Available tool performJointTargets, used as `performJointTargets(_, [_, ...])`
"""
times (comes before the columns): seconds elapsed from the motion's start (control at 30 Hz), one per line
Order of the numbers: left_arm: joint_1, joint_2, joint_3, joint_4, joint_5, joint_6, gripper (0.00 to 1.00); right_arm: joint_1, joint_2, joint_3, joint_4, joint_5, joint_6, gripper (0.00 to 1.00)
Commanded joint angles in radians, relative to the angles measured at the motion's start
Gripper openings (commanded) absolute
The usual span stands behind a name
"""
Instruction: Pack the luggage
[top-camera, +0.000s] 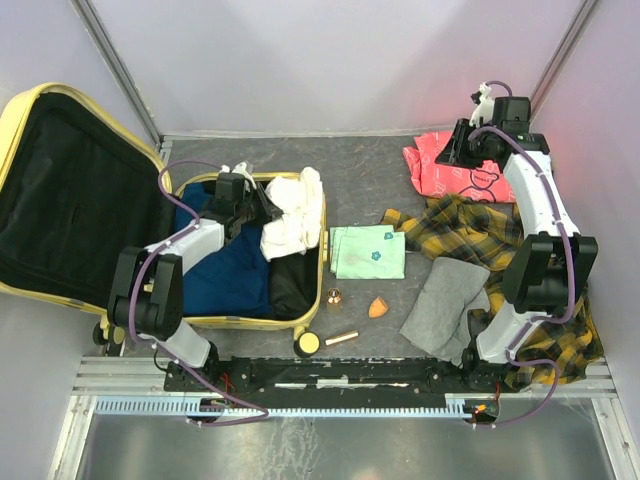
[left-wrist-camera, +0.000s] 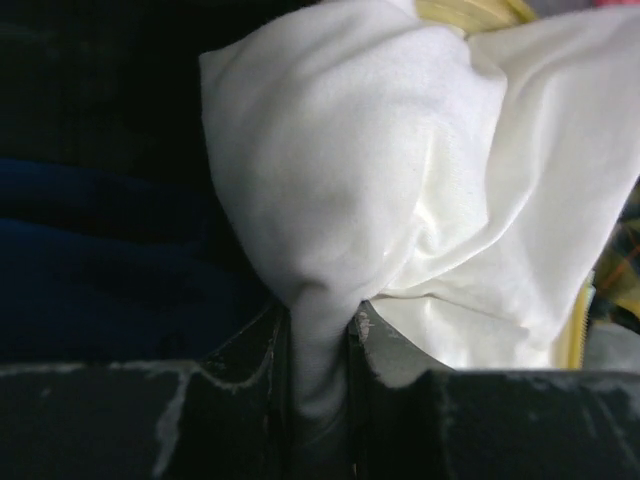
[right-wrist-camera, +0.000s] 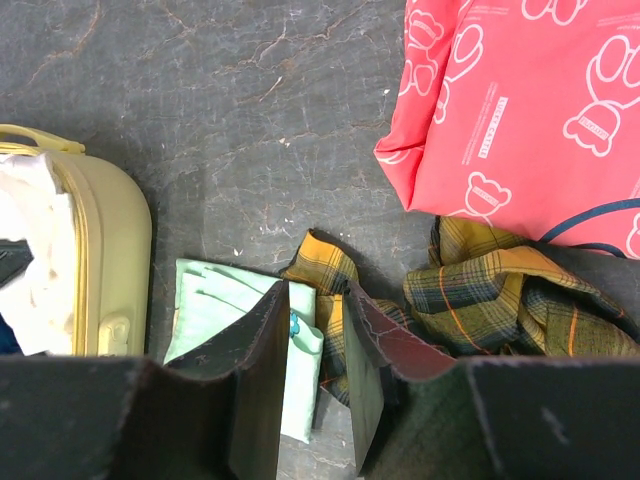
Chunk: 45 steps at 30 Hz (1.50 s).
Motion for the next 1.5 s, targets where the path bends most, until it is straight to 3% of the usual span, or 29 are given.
performJointTargets(0.0, [0.014,0.041,0.013,0.054,-0.150,0.033,0.03,-0.001,-0.057,-0.002,0.018,0.013,-0.014,0.36])
performJointTargets(0.33, [-0.052,0.149,0.052,-0.002,-0.115,0.074,0.03,-0.001,-0.064,-0.022,0.024,0.025,-0.029,0.37])
performJointTargets(0.4, [-0.054,0.162,0.073,-0.022,-0.131,0.067,0.07,-0.001,-0.065,-0.015,0.023,0.027,-0.036,0.37])
performJointTargets(0.67, [-0.054,0.102,0.229,-0.249,-0.267,0.200,0.68,-0.002,-0.085,0.034,-0.072,0.015,-0.135,0.50])
performJointTargets(0.7, [-0.053,0.080,0.230,-0.255,-0.260,0.217,0.74,-0.001,-0.088,0.046,-0.099,0.008,-0.169,0.55])
performJointTargets(0.77, [-0.053,0.035,0.230,-0.259,-0.235,0.251,0.97,-0.001,-0.090,0.075,-0.170,-0.014,-0.232,0.63])
performJointTargets(0.87, [-0.052,-0.018,0.241,-0.276,-0.200,0.299,0.99,-0.002,-0.097,0.118,-0.293,-0.051,-0.351,0.77])
performJointTargets(1.03, [-0.046,-0.100,0.268,-0.315,-0.155,0.376,0.99,-0.003,-0.140,0.144,-0.547,-0.112,-0.637,0.87])
performJointTargets(1.27, [-0.041,-0.151,0.325,-0.375,0.057,0.525,0.99,-0.002,-0.282,-0.021,-0.986,-0.209,-1.363,0.89])
performJointTargets(1.47, [-0.040,-0.136,0.376,-0.397,0.226,0.518,0.99,0.057,-0.383,-0.307,-1.033,-0.180,-1.837,0.88])
